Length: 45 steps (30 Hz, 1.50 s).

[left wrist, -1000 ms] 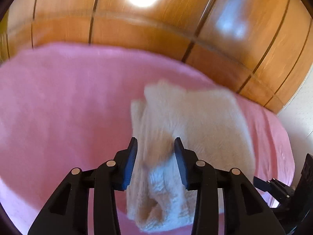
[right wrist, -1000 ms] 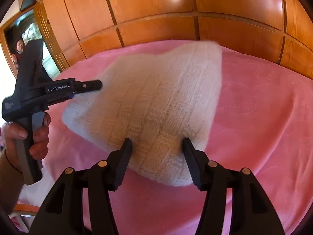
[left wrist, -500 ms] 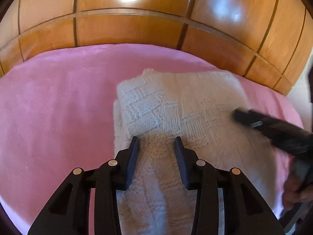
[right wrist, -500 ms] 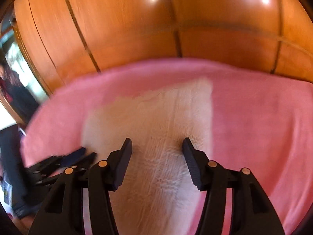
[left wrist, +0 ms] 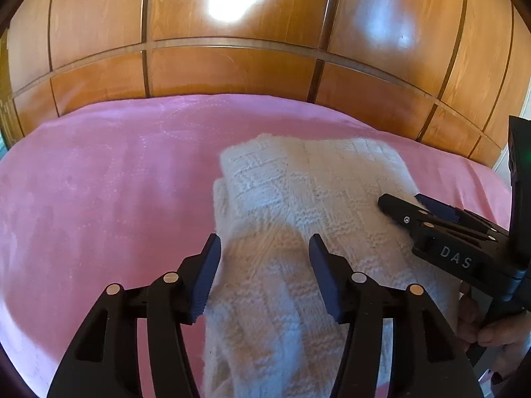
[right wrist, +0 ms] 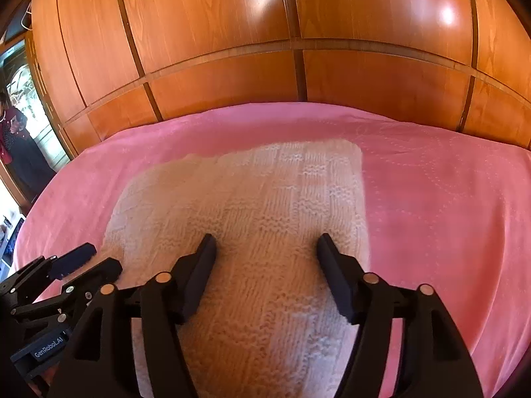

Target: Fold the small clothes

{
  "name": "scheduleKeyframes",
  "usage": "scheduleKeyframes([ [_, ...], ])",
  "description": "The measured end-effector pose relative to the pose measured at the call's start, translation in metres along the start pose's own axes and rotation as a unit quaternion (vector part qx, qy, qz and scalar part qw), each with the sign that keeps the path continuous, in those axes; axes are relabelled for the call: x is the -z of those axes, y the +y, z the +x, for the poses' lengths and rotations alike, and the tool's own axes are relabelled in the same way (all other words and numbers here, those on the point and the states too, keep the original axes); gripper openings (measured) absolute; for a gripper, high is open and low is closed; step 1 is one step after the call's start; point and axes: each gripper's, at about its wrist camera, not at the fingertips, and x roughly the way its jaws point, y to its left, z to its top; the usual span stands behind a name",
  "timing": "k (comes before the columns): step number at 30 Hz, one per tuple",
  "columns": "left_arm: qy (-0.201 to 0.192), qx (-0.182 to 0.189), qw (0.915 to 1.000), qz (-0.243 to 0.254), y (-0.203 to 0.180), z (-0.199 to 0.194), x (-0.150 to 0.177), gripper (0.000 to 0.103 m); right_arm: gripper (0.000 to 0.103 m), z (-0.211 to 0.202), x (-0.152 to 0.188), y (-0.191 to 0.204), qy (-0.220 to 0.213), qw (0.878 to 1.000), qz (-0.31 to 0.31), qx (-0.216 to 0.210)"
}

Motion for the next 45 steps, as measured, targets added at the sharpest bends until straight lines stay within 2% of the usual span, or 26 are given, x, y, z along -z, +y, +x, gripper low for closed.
scheduleKeyframes([
  [7,0.001,-0.005,1.0,0.006,0.009,-0.007,0.004,0.055,0.089,-0.021,0.005,-0.005,0.004,1.0,0.01,-0.009],
  [9,0.0,-0.005,1.0,0.004,0.014,-0.008,0.006,0.066,0.093,-0.027,0.007,-0.011,0.006,1.0,0.02,-0.016],
  [12,0.007,-0.002,1.0,-0.006,0.026,-0.003,0.007,0.075,0.097,-0.03,0.011,-0.035,0.019,0.997,0.058,-0.048],
  [15,0.043,0.057,0.9966,-0.041,0.046,0.012,0.006,0.079,0.099,-0.022,0.013,-0.055,0.038,0.989,0.105,-0.094],
  [16,0.059,0.083,0.9932,-0.057,0.054,0.02,0.006,0.081,0.1,-0.016,0.015,-0.063,0.046,0.984,0.125,-0.118],
  [17,0.065,0.092,0.9914,-0.067,0.059,0.024,0.006,0.087,0.1,-0.013,0.016,-0.067,0.05,0.981,0.135,-0.129],
  [20,0.081,0.149,0.9805,-0.1,0.076,0.039,0.007,0.088,0.1,0.004,0.019,-0.077,0.07,0.967,0.165,-0.179],
  [22,0.09,0.185,0.9716,-0.117,0.083,0.048,0.01,0.083,0.099,0.015,0.022,-0.078,0.086,0.957,0.178,-0.214],
  [23,0.093,0.205,0.9666,-0.123,0.085,0.051,0.011,0.074,0.099,0.021,0.022,-0.078,0.093,0.952,0.183,-0.229],
  [24,0.095,0.23,0.9602,-0.127,0.085,0.054,0.012,0.06,0.097,0.026,0.023,-0.077,0.096,0.948,0.185,-0.24],
  [25,0.097,0.248,0.9549,-0.131,0.086,0.056,0.012,0.055,0.093,0.03,0.023,-0.074,0.095,0.947,0.183,-0.245],
  [27,0.092,0.262,0.9518,-0.131,0.087,0.056,0.013,0.046,0.082,0.032,0.021,-0.071,0.097,0.947,0.178,-0.25],
  [29,0.09,0.276,0.9474,-0.135,0.087,0.054,0.014,0.039,0.065,0.024,0.017,-0.067,0.092,0.948,0.171,-0.251],
  [30,0.087,0.285,0.9444,-0.139,0.087,0.052,0.014,0.036,0.062,0.017,0.016,-0.063,0.086,0.951,0.164,-0.247],
  [34,0.068,0.303,0.9423,-0.124,0.074,0.031,0.009,0.034,0.055,-0.02,0.009,-0.048,0.052,0.959,0.129,-0.247],
  [38,0.057,0.343,0.9333,-0.09,0.036,0.01,-0.003,0.034,0.053,-0.081,0.001,-0.052,-0.003,0.965,0.1,-0.241],
  [41,0.053,0.371,0.9251,-0.062,-0.006,0.0,-0.012,0.034,0.053,-0.127,0.004,-0.08,-0.041,0.971,0.097,-0.216],
  [43,0.055,0.395,0.9162,-0.037,-0.049,-0.002,-0.019,0.034,0.053,-0.156,0.012,-0.108,-0.061,0.975,0.104,-0.186],
  [45,0.065,0.406,0.9115,-0.011,-0.091,0.0,-0.022,0.034,0.053,-0.174,0.022,-0.136,-0.071,0.978,0.119,-0.158],
])
